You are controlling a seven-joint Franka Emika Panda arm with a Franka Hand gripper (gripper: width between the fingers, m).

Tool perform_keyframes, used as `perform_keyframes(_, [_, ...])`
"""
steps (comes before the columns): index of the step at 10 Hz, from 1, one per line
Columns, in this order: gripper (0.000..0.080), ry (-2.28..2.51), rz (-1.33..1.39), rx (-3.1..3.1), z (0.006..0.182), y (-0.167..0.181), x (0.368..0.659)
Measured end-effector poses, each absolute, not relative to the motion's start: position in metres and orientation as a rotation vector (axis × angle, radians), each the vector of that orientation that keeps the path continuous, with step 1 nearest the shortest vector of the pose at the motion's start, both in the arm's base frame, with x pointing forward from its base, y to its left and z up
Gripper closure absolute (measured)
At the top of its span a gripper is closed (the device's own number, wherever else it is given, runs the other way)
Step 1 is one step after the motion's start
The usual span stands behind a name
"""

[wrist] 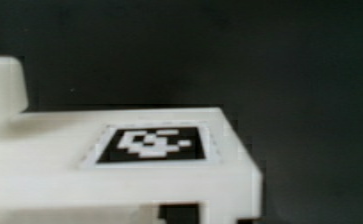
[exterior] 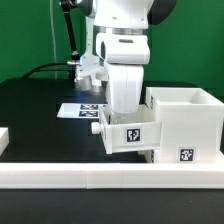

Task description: Assemble drawer

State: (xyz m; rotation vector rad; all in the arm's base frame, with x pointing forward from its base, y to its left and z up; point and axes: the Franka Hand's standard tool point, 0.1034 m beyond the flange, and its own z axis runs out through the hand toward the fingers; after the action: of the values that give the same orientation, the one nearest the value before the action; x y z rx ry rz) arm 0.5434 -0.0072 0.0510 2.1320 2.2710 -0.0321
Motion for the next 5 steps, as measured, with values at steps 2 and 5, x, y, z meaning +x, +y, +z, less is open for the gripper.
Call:
perform_keyframes(2, [0.0755,2.274,-0.031,2.131,0.0506,-0.0058,0.5423])
perform_keyframes(5, [0.0755,2.281,-0.022,2.116,0.0536,0.0007,0.5469])
